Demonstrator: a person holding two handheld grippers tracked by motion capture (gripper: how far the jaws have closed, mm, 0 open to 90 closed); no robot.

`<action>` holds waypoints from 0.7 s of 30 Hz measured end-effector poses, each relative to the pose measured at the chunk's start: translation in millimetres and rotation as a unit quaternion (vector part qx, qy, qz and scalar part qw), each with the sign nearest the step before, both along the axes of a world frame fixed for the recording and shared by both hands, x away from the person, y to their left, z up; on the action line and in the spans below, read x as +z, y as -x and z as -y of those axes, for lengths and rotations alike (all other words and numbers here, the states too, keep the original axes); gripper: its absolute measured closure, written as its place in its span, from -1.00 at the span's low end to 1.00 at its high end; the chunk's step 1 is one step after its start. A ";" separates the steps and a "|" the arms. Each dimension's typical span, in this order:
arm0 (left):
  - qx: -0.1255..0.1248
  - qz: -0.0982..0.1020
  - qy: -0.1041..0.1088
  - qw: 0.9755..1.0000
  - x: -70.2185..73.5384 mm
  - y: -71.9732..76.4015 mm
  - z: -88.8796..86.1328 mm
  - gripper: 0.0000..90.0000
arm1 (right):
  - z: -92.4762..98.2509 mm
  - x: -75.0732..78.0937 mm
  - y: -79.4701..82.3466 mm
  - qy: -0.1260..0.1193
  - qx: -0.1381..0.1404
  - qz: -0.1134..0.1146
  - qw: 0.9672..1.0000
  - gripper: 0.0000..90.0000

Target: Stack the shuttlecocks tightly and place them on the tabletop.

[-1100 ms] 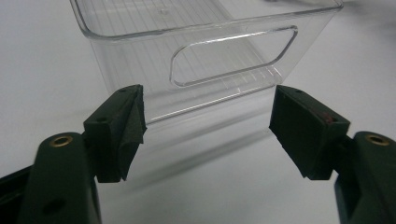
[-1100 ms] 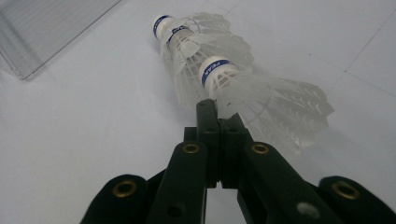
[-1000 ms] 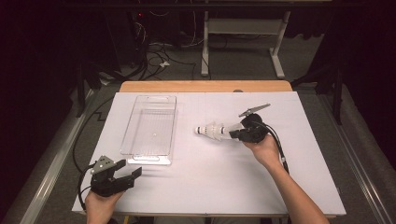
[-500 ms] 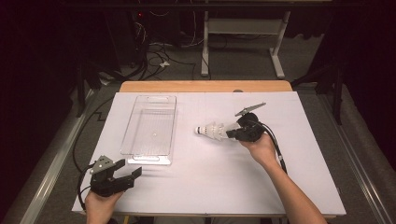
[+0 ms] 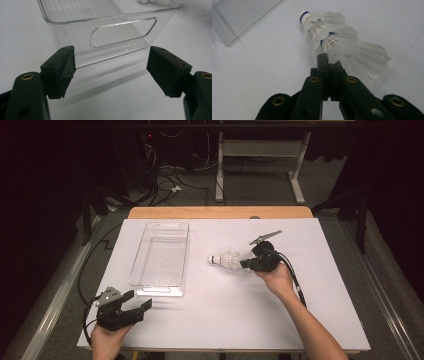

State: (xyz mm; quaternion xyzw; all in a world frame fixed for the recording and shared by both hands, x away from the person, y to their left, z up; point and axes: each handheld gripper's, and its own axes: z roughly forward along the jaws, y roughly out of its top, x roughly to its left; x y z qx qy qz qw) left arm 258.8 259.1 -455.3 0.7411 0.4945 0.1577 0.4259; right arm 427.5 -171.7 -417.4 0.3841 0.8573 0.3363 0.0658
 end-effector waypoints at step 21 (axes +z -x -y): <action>-0.005 -0.001 -0.010 1.000 -0.6 -0.2 1.1 -0.50 | -9.2 -0.8 -3.6 -0.002 0.006 -0.003 1.000 1.00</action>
